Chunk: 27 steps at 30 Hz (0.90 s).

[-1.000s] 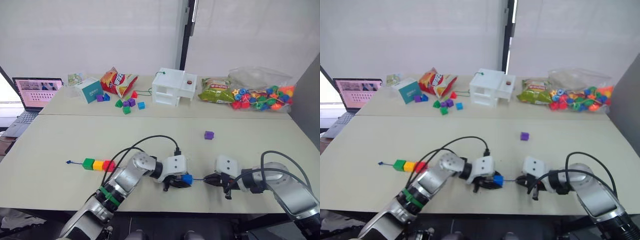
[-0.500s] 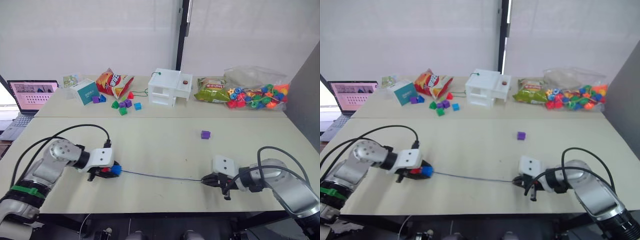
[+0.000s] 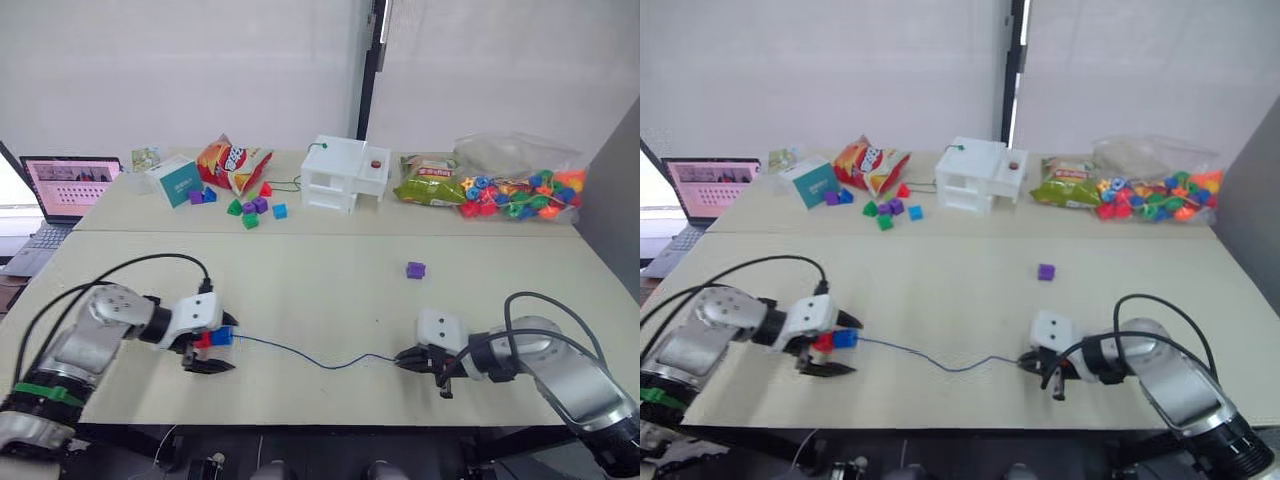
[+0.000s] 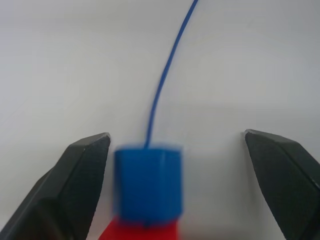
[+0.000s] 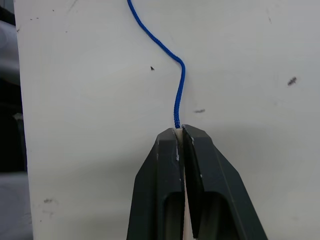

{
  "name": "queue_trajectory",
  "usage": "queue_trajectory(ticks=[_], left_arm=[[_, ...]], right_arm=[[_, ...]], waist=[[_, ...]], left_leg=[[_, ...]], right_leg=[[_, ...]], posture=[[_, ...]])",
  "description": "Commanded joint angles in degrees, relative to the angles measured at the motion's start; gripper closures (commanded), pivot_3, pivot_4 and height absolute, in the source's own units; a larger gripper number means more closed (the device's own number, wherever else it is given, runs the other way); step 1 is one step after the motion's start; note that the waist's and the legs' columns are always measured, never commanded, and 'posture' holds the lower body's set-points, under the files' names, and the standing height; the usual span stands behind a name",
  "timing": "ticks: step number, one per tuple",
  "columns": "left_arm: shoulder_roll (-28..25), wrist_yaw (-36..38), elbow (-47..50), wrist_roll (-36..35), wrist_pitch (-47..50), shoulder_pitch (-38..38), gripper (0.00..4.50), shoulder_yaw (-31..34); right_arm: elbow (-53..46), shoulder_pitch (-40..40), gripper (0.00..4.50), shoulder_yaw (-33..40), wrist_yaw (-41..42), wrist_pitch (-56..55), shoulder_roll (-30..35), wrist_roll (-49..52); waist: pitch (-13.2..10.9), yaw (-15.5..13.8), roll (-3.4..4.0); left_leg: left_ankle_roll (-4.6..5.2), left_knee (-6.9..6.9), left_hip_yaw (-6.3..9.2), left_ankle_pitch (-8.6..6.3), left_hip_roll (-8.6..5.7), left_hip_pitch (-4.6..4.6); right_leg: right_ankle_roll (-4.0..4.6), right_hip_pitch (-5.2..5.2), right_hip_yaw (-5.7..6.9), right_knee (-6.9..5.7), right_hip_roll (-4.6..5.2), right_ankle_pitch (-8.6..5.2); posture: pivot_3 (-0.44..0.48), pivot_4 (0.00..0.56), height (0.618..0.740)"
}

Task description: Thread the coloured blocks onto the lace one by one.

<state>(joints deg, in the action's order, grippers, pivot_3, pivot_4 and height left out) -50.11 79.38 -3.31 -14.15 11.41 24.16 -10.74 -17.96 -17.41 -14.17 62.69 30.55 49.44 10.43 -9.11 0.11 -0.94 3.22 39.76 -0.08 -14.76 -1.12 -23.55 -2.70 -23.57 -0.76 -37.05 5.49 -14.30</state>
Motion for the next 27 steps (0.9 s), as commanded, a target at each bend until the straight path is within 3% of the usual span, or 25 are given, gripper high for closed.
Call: queue_trajectory(ticks=[1, 6, 16, 20, 23, 27], left_arm=[[2.60, -1.85, 8.97, -5.59, 7.01, 1.43, 0.04, 1.50], [10.43, -8.62, 12.91, -2.81, 10.83, 2.82, 0.04, -3.04], [26.43, -15.30, -1.05, 9.11, 2.70, 9.41, 0.04, -15.34], [29.05, -15.30, -3.36, 10.03, 1.65, 10.20, 0.04, -16.06], [30.18, -15.15, -3.48, 9.50, 2.25, 10.63, 0.83, -15.88], [30.37, -15.24, -3.65, 10.07, 2.69, 11.02, 2.28, -16.06]], right_arm=[[0.76, -2.64, 4.50, -1.67, -0.93, 0.36, -1.56, -1.47], [2.29, -6.01, 4.50, -4.59, -1.74, 1.58, -4.44, -2.94], [2.10, -7.12, 4.50, -5.93, -1.82, 2.69, -5.82, -3.81], [1.70, -6.97, 4.50, -5.92, -1.93, 3.02, -5.80, -3.91], [1.30, -6.59, 4.50, -5.72, -2.04, 3.27, -5.68, -3.78], [0.81, -6.06, 4.50, -5.63, -2.29, 3.48, -5.48, -3.86]], waist=[[-0.01, -0.13, -0.01], [0.00, -0.30, -0.01], [0.00, -0.83, -0.01], [0.00, -0.75, -0.01], [0.00, -0.72, -0.01], [0.00, -0.74, -0.01]], left_leg=[[0.00, 0.02, 0.00, 0.00, -0.02, -0.05], [0.00, 0.03, -0.03, 0.00, -0.04, -0.04], [0.01, 0.08, -0.03, 0.01, -0.12, 0.00], [0.01, 0.09, -0.03, 0.01, -0.14, 0.01], [0.00, 0.08, -0.02, 0.01, -0.09, 0.00], [0.00, 0.09, -0.02, 0.01, -0.12, 0.01]], right_leg=[[-0.02, -0.03, -0.01, -0.01, 0.02, 0.01], [-0.02, -0.04, -0.04, -0.04, -0.02, 0.02], [-0.04, 0.03, -0.05, -0.01, -0.03, 0.03], [-0.05, 0.07, -0.05, 0.02, -0.02, 0.03], [-0.04, 0.01, -0.06, 0.00, -0.07, 0.03], [-0.05, 0.04, -0.07, 0.01, -0.03, 0.03]], posture=[[0.000, 0.150, 0.740], [0.000, 0.150, 0.740], [0.000, 0.150, 0.740], [0.000, 0.150, 0.740], [0.000, 0.150, 0.740], [0.000, 0.150, 0.740]])
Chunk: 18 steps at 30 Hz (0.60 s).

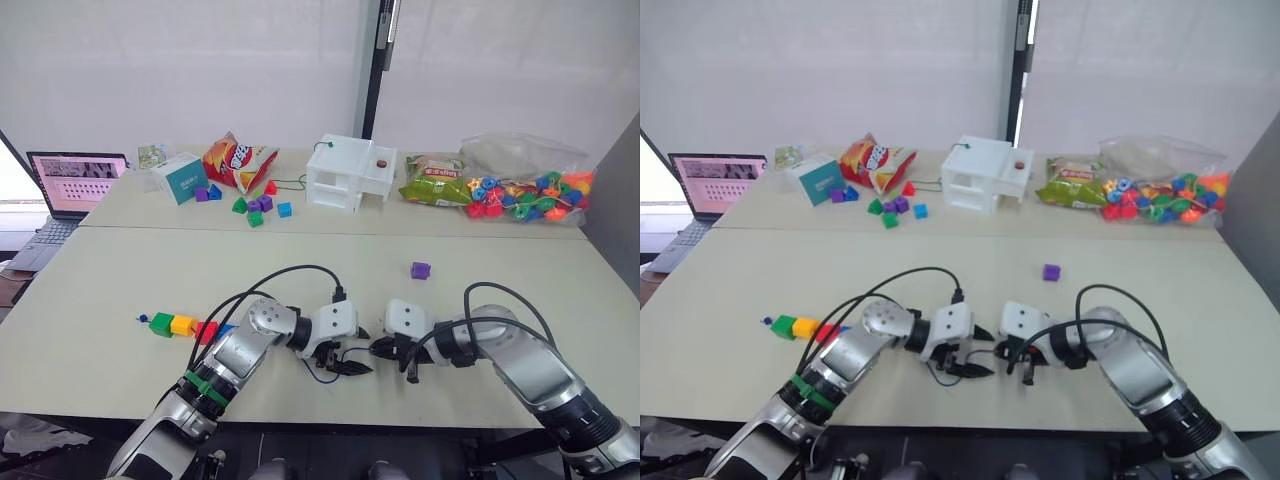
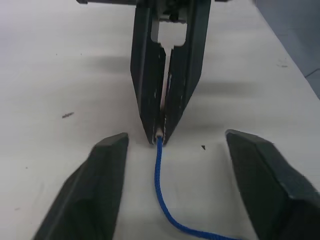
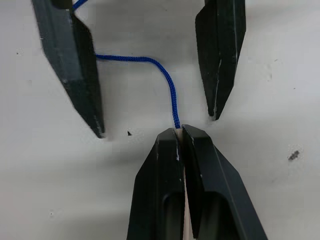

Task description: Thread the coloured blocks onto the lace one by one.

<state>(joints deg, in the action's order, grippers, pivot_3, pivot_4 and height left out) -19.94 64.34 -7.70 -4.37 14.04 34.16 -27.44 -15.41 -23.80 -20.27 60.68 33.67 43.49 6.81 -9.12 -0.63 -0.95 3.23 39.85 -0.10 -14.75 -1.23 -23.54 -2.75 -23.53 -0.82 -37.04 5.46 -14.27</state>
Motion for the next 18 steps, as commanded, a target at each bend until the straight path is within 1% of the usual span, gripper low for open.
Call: queue_trajectory(ticks=[1, 2, 7, 12, 18], left_arm=[[0.17, -0.22, 0.87, 0.27, 0.17, 1.04, 2.47, 0.73], [0.15, -0.25, 1.08, 0.21, 0.38, 1.09, 2.88, 0.84], [-2.40, 0.50, 1.92, 0.81, 0.66, 0.60, 4.48, 1.02], [-3.13, 0.09, 1.96, 1.06, 0.85, 0.39, 4.48, 1.15], [-1.45, -0.59, 3.26, 0.19, 2.02, 0.50, 4.48, 1.35]], right_arm=[[-1.81, 0.35, 4.50, 0.46, -0.30, 0.46, 0.49, -0.25], [-1.84, 0.39, 4.50, 0.46, -0.30, 0.48, 0.57, -0.29], [-1.64, 0.52, 4.50, 0.63, -0.39, 0.37, 0.85, -0.51], [-1.64, 0.50, 4.50, 0.71, -0.35, 0.43, 0.99, -0.50], [-2.13, 0.86, 4.50, 0.62, 0.00, 0.92, 1.25, -0.19]], waist=[[0.00, -0.03, 0.00], [0.00, -0.03, 0.00], [0.00, 0.02, 0.00], [0.00, -0.11, 0.00], [0.00, -0.12, 0.00]], left_leg=[[0.00, 0.00, 0.00, 0.00, 0.00, 0.00], [0.00, 0.00, 0.00, 0.00, 0.00, 0.00], [0.00, -0.01, 0.00, 0.00, 0.01, 0.01], [0.00, 0.01, 0.01, 0.00, -0.03, 0.00], [0.00, 0.00, 0.01, 0.00, -0.03, 0.00]], right_leg=[[0.00, 0.00, 0.00, 0.00, 0.00, 0.00], [0.00, 0.00, 0.01, 0.00, 0.00, 0.00], [0.00, 0.00, 0.00, 0.00, -0.01, 0.00], [-0.01, 0.02, 0.02, 0.01, 0.04, 0.00], [-0.01, 0.02, 0.02, 0.00, 0.04, 0.00]], posture=[[0.000, 0.150, 0.740], [0.000, 0.150, 0.740], [0.000, 0.150, 0.740], [0.000, 0.150, 0.740], [0.000, 0.150, 0.740]])
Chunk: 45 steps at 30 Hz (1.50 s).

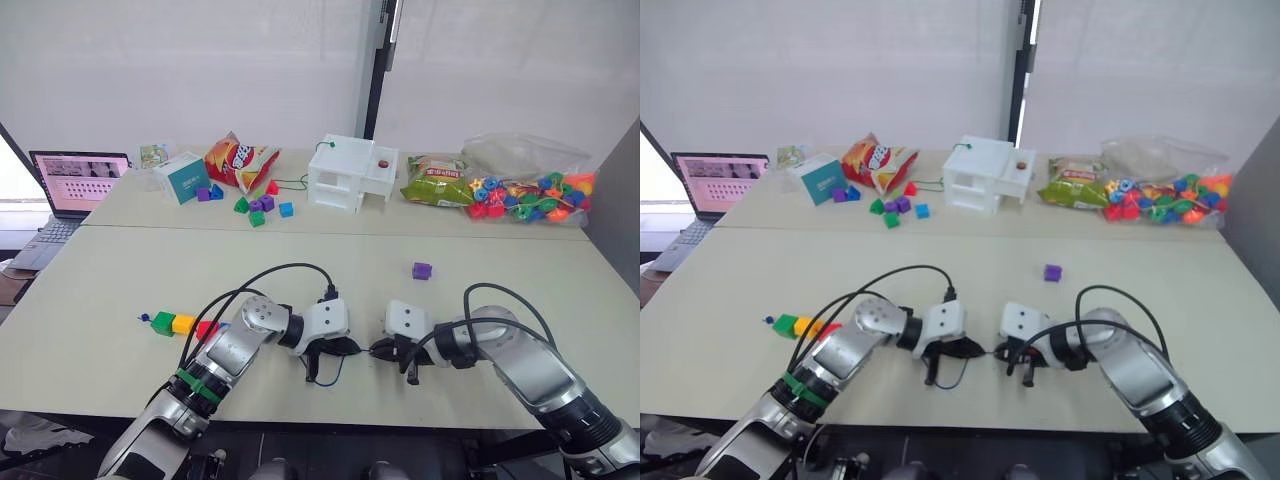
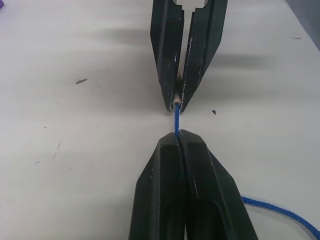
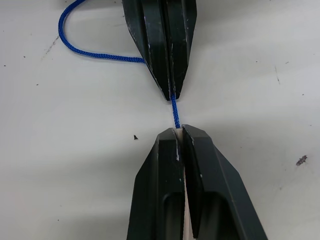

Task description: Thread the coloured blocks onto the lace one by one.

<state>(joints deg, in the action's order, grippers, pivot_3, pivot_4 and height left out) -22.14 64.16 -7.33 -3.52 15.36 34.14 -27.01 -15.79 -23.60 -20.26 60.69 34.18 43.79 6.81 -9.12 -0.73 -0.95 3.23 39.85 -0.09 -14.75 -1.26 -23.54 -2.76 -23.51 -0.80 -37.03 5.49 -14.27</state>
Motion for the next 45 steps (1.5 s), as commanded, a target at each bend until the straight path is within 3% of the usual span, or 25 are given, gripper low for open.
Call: queue_trajectory(ticks=[1, 4, 13, 23, 29, 40, 45], left_arm=[[0.87, -0.38, 3.16, -0.76, 0.89, 0.49, 4.48, 0.92], [0.79, -0.25, 3.48, -0.74, 1.23, 0.52, 4.48, 1.02], [-4.59, 3.26, 3.26, 0.09, 0.34, 0.43, 4.50, 1.44], [-3.31, 3.01, 4.81, -1.96, 1.18, -0.39, 4.50, 2.34], [-2.15, 2.16, 4.54, -1.34, 2.20, 0.21, 2.68, 1.45], [1.85, -2.28, 1.40, 1.45, 1.66, -0.43, 2.68, -0.16], [0.79, -1.96, 1.24, 3.43, 2.23, -1.00, 2.68, -1.84]], right_arm=[[-2.00, 0.78, 4.50, 0.61, 0.06, 0.65, 0.97, 0.00], [-2.75, 1.11, 4.50, 1.52, -0.69, 1.75, 0.34, 0.92], [-4.66, 5.27, 1.45, 4.70, -3.48, 0.89, 1.62, 1.07], [-4.45, 8.46, 1.45, 6.76, -4.65, -1.89, 1.48, 1.70], [-4.37, 8.49, 1.40, 7.41, -4.57, -1.92, 1.56, 2.05], [-4.94, 8.64, 1.40, 8.12, -5.51, -1.03, 1.50, 2.76], [-5.67, 8.58, 1.40, 8.74, -5.72, -0.20, 2.09, 3.54]], waist=[[0.00, -0.02, 0.00], [0.00, 0.03, 0.00], [0.00, 0.00, 0.00], [0.00, -0.04, 0.00], [0.00, -0.07, 0.00], [0.00, 0.00, 0.00], [0.00, -0.02, 0.00]], left_leg=[[0.00, 0.00, 0.00, 0.00, 0.00, 0.00], [0.00, 0.00, 0.00, 0.00, 0.00, 0.00], [0.00, -0.01, 0.01, 0.00, 0.01, 0.01], [0.01, 0.00, 0.02, 0.00, 0.01, 0.03], [0.01, 0.00, 0.02, 0.00, 0.00, 0.04], [0.01, 0.00, 0.02, -0.01, 0.00, 0.05], [0.01, 0.00, 0.02, 0.00, 0.01, 0.09]], right_leg=[[0.00, 0.00, 0.00, 0.00, 0.00, 0.00], [0.00, 0.01, 0.00, 0.00, 0.00, 0.00], [0.00, 0.01, 0.00, 0.00, -0.01, 0.00], [0.00, 0.06, 0.02, 0.02, -0.01, 0.00], [0.00, 0.09, 0.02, 0.02, 0.00, 0.00], [-0.01, 0.11, 0.02, 0.03, -0.01, 0.00], [-0.01, 0.15, 0.02, 0.04, -0.02, 0.00]], posture=[[0.000, 0.150, 0.740], [0.000, 0.150, 0.740], [0.000, 0.150, 0.740], [0.000, 0.150, 0.740], [0.000, 0.150, 0.740], [0.000, 0.150, 0.740], [0.000, 0.150, 0.740]])
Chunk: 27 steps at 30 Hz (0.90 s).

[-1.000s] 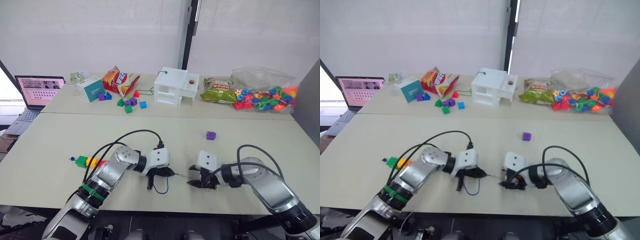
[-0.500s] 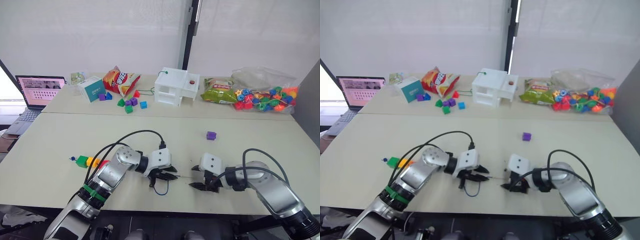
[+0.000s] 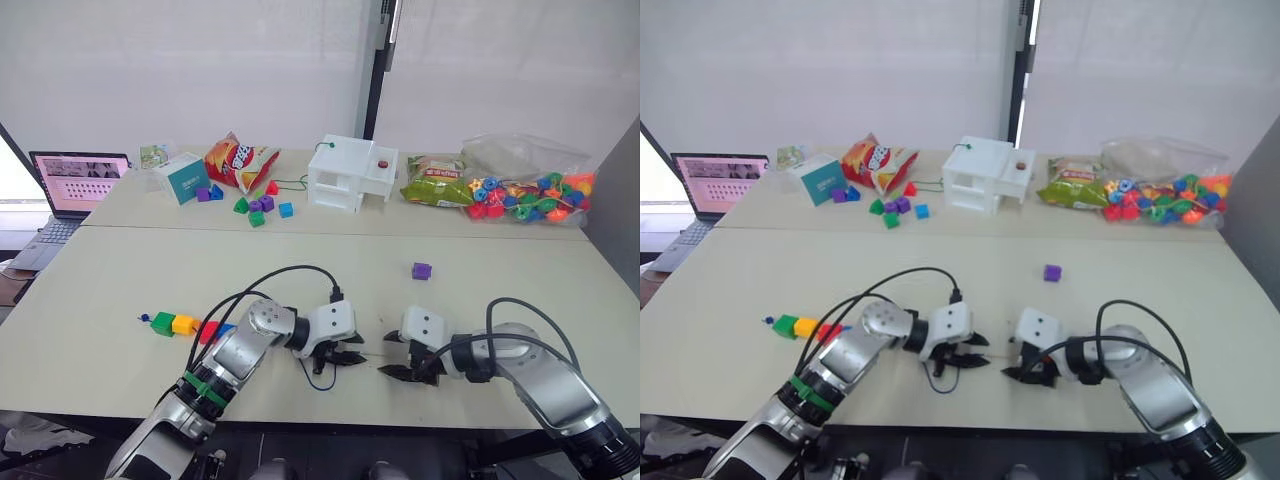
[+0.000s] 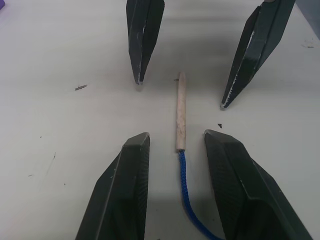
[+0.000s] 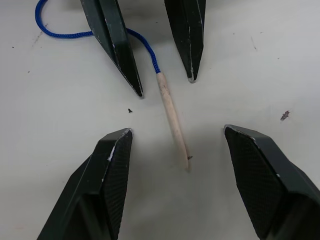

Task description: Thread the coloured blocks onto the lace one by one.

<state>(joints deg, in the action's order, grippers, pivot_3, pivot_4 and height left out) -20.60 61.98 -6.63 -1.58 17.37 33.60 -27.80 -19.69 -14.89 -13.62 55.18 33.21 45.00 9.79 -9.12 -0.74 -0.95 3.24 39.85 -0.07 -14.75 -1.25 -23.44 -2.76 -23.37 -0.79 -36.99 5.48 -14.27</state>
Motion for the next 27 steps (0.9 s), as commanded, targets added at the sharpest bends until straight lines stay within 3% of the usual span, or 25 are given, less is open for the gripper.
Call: queue_trajectory(ticks=[1, 6, 15, 19, 24, 27], left_arm=[[-1.11, 0.51, 0.55, 1.75, 0.38, -0.51, 2.92, -1.38], [-0.43, -0.32, -0.46, 2.30, 0.00, -0.58, 4.47, -1.43], [-0.53, 0.47, 0.95, 0.87, 0.84, -0.68, 4.47, 0.04], [-6.05, 4.02, 4.98, -0.18, 2.71, -0.45, 4.47, 2.09], [-12.37, 7.50, 10.50, -3.86, 7.02, -0.41, 4.47, 5.46], [-14.72, 8.72, 12.82, -6.36, 10.33, -0.40, 4.47, 7.50]], right_arm=[[-1.83, -0.19, 1.40, 2.17, -0.26, 0.89, 0.94, 0.65], [-1.81, -0.44, 1.40, 2.28, -0.44, 1.17, 0.90, 0.90], [-2.32, 0.62, 1.40, 3.73, -1.61, 2.09, 0.37, 1.91], [-4.18, 2.20, 1.40, 9.46, -5.51, 6.03, -1.82, 4.96], [-8.13, 5.50, 1.40, 15.20, -14.70, 10.96, -7.72, 6.38], [-9.95, 7.38, 1.40, 16.13, -24.36, 12.87, -14.14, 3.21]], waist=[[0.00, 0.00, 0.00], [0.00, 0.04, 0.00], [0.00, -0.05, 0.00], [0.00, 0.19, 0.00], [0.00, 0.30, 0.01], [0.00, 0.02, 0.01]], left_leg=[[0.00, 0.00, 0.00, 0.00, 0.00, 0.02], [0.00, -0.03, 0.00, 0.00, 0.04, 0.16], [0.00, -0.02, 0.00, 0.00, 0.02, 0.14], [0.00, -0.06, 0.01, 0.00, 0.06, 0.14], [0.00, -0.10, 0.01, 0.00, 0.10, 0.14], [0.00, -0.08, 0.01, 0.00, 0.08, 0.10]], right_leg=[[0.00, 0.01, 0.00, 0.00, 0.00, 0.00], [0.00, 0.12, -0.01, 0.03, -0.02, 0.00], [0.00, 0.13, 0.00, 0.03, 0.01, 0.00], [0.01, 0.10, -0.02, 0.02, -0.03, 0.00], [0.02, 0.05, -0.05, 0.00, -0.06, -0.01], [0.02, 0.04, -0.03, 0.00, -0.01, -0.01]], posture=[[0.000, 0.150, 0.740], [0.000, 0.150, 0.740], [0.000, 0.150, 0.740], [0.000, 0.150, 0.740], [0.000, 0.150, 0.740], [0.000, 0.150, 0.740]])
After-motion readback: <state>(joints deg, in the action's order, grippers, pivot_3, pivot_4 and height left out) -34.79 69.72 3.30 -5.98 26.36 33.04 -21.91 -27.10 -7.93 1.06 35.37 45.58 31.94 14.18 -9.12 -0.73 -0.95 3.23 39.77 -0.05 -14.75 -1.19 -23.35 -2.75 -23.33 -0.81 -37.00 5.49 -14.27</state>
